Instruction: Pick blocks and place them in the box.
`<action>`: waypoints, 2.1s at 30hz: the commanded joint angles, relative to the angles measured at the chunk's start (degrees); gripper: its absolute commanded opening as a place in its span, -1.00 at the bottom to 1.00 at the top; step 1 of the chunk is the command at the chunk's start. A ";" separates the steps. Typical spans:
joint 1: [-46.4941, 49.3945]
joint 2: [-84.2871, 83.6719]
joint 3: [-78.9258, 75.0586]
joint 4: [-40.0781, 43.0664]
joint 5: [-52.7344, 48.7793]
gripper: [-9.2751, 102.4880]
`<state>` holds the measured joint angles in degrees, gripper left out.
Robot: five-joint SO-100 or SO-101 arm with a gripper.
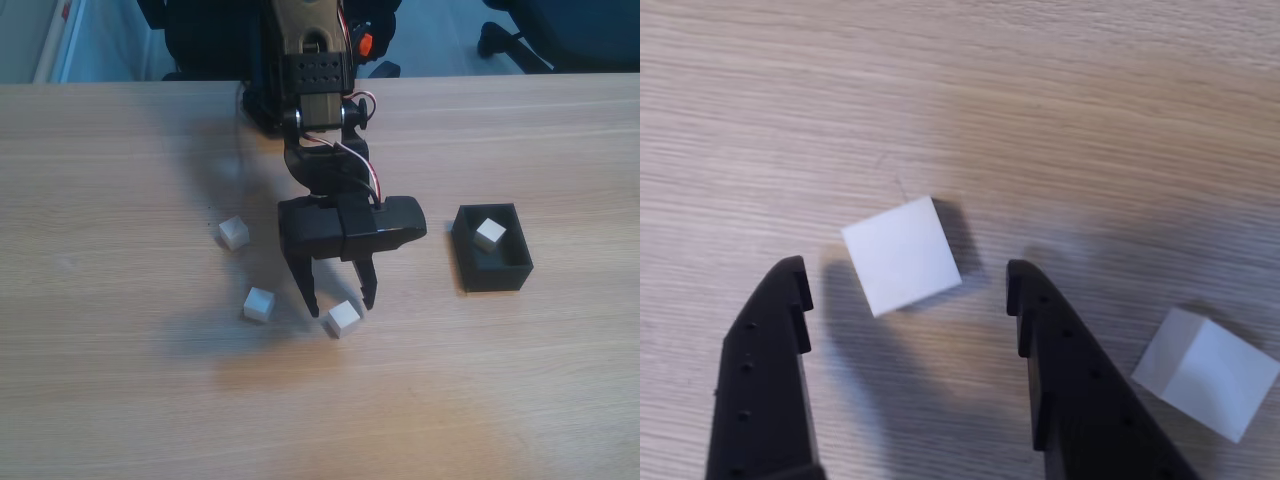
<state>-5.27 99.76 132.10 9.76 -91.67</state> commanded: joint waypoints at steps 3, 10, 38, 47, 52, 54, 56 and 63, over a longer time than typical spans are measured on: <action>-0.88 -1.05 -3.78 -1.32 0.18 -0.47; -1.76 -4.13 -5.45 -2.99 2.20 -0.47; -6.94 11.69 -5.10 13.45 2.81 -0.83; -24.61 24.43 -6.59 25.14 9.49 -0.83; -31.64 22.76 -9.93 25.49 11.60 -0.83; -33.22 20.39 -11.69 24.96 11.60 -0.83; -34.01 17.49 -13.97 24.96 11.87 -0.83; -33.93 10.55 -19.34 24.52 14.33 -0.73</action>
<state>-38.85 110.74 116.72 35.07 -77.96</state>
